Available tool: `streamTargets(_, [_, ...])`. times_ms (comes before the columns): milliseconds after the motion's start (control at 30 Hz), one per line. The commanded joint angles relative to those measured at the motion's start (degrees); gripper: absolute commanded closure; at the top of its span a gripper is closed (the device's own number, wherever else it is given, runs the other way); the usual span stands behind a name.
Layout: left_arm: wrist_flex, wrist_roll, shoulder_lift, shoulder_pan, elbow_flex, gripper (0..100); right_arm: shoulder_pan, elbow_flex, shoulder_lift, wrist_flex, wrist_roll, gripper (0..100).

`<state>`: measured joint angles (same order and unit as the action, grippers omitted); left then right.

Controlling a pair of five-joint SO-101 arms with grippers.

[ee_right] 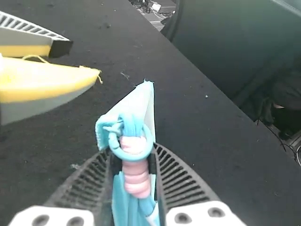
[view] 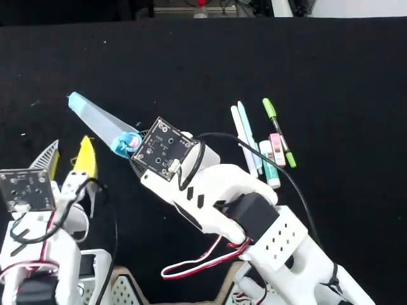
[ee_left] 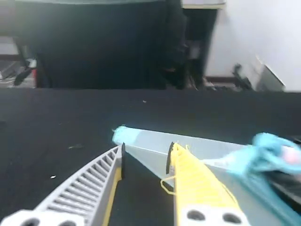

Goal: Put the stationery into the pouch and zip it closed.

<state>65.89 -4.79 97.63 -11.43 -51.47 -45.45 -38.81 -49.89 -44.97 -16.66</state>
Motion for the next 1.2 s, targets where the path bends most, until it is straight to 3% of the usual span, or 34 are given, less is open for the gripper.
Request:
streamTargets(0, [6.0,-2.2,-6.5,5.1,11.6,83,-0.6,3.2,-1.5,-0.6,0.2,98.8])
streamTargets(467, [10.5,-2.5,-15.8,15.0,18.9,83,-0.7,1.5,-1.5,-0.1,0.2,98.7])
streamTargets(700, [9.7,-5.7,-22.3,15.0,20.3,83,-0.7,1.2,-1.5,-0.1,0.2,98.7])
streamTargets(1033, [17.3,-6.0,-24.7,15.1,33.4,83,-0.7,1.2,-1.5,-0.3,0.2,98.7])
streamTargets(1167, [14.8,-6.0,-24.8,15.4,29.6,83,-0.7,1.2,-1.5,-0.4,0.2,98.7])
